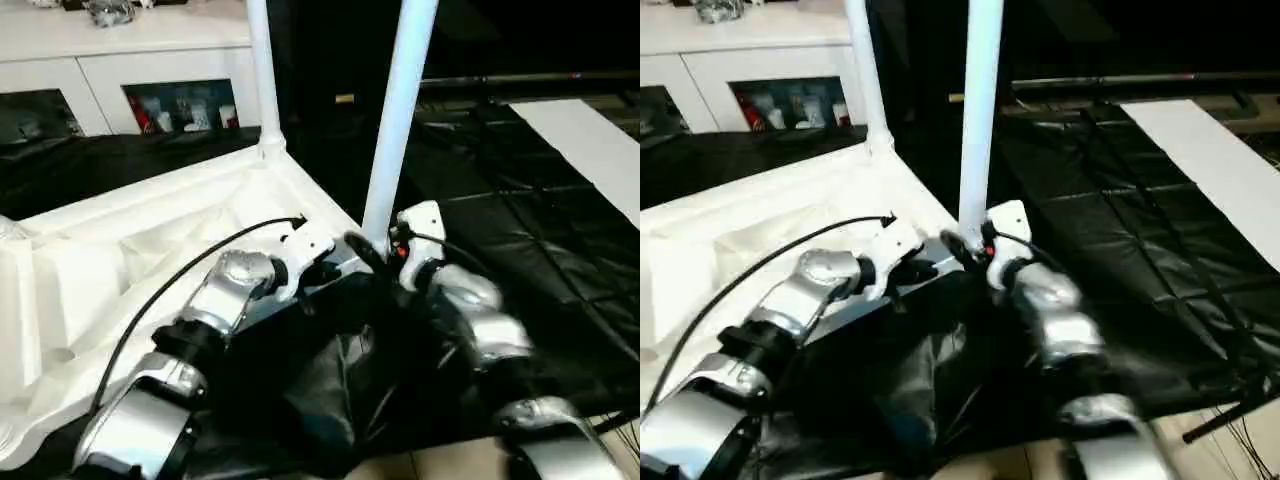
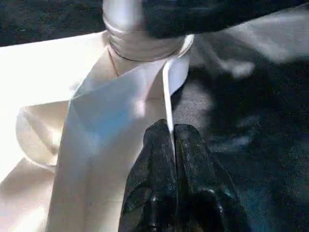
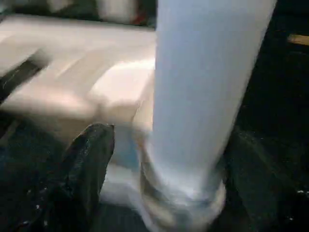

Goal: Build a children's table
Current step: Rotate leg to tighten

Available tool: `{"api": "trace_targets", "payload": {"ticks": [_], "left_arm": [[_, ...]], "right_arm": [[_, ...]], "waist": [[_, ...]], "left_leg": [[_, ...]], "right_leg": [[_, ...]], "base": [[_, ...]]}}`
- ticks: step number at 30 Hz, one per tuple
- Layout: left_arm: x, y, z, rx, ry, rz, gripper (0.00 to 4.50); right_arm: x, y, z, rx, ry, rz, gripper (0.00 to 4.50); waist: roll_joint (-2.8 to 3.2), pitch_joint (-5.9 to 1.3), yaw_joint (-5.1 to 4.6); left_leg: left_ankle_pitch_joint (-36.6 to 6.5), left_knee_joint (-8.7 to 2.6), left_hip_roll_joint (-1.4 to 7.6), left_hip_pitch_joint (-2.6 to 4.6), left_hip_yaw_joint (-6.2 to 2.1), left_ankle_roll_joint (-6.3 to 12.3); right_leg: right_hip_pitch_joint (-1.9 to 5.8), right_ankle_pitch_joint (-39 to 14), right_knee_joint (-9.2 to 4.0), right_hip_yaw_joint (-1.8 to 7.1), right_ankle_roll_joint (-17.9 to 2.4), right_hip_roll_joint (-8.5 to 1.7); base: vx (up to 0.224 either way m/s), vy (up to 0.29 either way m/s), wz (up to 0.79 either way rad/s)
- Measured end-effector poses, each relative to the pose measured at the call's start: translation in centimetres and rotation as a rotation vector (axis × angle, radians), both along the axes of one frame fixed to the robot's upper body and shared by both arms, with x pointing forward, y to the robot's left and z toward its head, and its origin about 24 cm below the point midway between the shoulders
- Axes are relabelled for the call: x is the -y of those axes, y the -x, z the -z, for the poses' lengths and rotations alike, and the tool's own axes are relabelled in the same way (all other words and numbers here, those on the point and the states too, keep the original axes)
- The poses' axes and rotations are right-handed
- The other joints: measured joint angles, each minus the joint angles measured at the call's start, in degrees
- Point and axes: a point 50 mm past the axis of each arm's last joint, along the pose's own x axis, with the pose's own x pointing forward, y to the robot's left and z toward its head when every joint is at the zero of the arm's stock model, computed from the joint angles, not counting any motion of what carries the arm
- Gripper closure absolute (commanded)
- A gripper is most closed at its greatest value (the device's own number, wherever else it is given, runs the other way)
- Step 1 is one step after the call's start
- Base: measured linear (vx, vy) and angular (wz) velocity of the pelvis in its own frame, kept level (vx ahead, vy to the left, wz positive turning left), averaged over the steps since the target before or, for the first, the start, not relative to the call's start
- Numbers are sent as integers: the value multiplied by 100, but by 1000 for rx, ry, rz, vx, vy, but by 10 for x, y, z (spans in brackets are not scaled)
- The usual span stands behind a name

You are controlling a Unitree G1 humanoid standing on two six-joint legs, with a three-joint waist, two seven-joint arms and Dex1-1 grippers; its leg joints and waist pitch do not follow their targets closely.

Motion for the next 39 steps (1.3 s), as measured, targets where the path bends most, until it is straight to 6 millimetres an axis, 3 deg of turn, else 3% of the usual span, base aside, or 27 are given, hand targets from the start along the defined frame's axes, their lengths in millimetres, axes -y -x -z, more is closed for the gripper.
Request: {"api": "trace_targets", "payload": {"ticks": [4,8,14,16,17,19,26,36,39], "left_arm": [[-17,4,-2,-16,-3,68,450],[-28,17,-1,-65,18,200,450],[-30,31,-1,-131,51,329,450],[-31,33,-1,-141,54,336,450],[-31,34,-1,-143,54,340,450],[-31,34,-1,-145,55,344,450],[-33,35,0,-147,55,341,450],[-34,35,0,-168,61,324,450],[-30,30,2,-161,69,258,450]], "right_arm": [[15,14,2,-26,56,-149,77],[15,22,2,-51,84,-260,77],[9,31,1,-75,60,-367,77],[9,32,1,-90,57,-390,77],[9,33,1,-97,58,-401,112],[9,35,2,-107,66,-421,112],[8,36,3,-118,71,-445,188],[7,36,3,-130,57,-434,207],[3,30,9,-130,9,-327,207]], "waist": [[-1,-1,-18],[2,-1,16],[5,1,176],[7,2,174],[7,2,174],[7,2,174],[7,2,160],[8,1,158],[10,-1,135]], "left_leg": [[0,-8,2,3,0,3],[-1,-10,3,3,2,2],[-2,-7,3,13,10,3],[-2,-7,3,12,12,4],[-2,-7,3,13,12,4],[-2,-7,3,13,12,4],[-2,-8,3,11,12,4],[-2,-8,3,10,12,4],[-2,-2,3,17,14,1]], "right_leg": [[-3,-1,0,0,2,3],[-3,-2,-3,0,2,3],[-9,-2,-6,1,2,-1],[-10,-2,-5,1,2,-1],[-10,-2,-5,0,2,-1],[-10,-2,-5,0,2,-1],[-10,-2,-4,1,3,-1],[-9,-2,-3,1,3,-1],[5,-1,8,6,3,-1]], "base": [[0,0,0],[0,0,0],[0,0,0],[0,0,0],[0,0,0],[0,0,0],[0,0,0],[0,0,0],[0,0,0]]}}
